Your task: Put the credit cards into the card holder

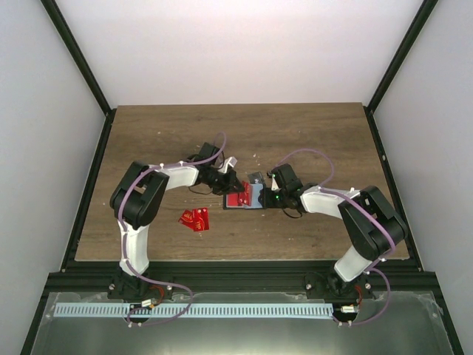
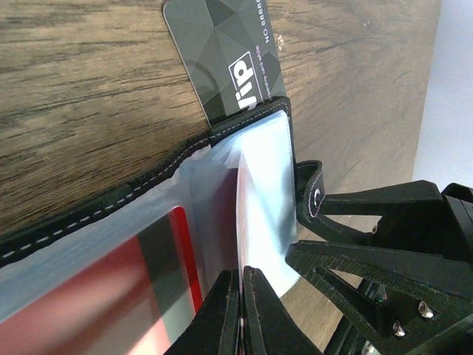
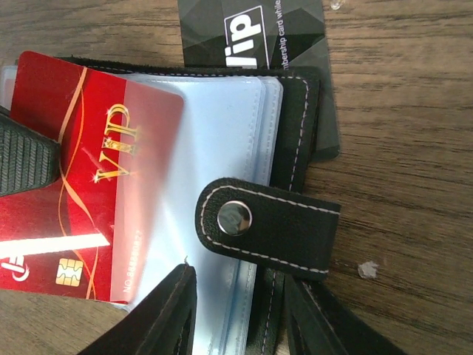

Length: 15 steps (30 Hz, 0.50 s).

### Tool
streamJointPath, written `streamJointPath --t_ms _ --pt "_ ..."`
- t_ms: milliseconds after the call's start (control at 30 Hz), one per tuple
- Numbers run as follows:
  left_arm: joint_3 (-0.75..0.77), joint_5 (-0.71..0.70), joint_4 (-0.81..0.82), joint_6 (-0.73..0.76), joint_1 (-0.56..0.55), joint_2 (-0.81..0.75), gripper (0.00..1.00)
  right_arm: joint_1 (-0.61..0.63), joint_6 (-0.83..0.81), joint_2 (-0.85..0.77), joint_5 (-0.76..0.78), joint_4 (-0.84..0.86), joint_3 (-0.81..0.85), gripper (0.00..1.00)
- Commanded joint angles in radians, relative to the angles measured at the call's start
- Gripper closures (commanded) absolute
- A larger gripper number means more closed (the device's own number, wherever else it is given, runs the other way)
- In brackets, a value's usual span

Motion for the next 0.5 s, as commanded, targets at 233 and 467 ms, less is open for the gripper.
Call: streamJointPath --t_ms 233,467 --pt "-0.046 -0.048 0.104 -0.068 -0.042 0.020 0.96 0.002 0.003 0.019 -0.017 -0.065 -0.028 0.70" --pt "-0.045 -0.081 0.107 -0.076 -0.071 0.028 0.96 0.002 0.005 -0.028 -0.035 -0.054 -0.033 0.72"
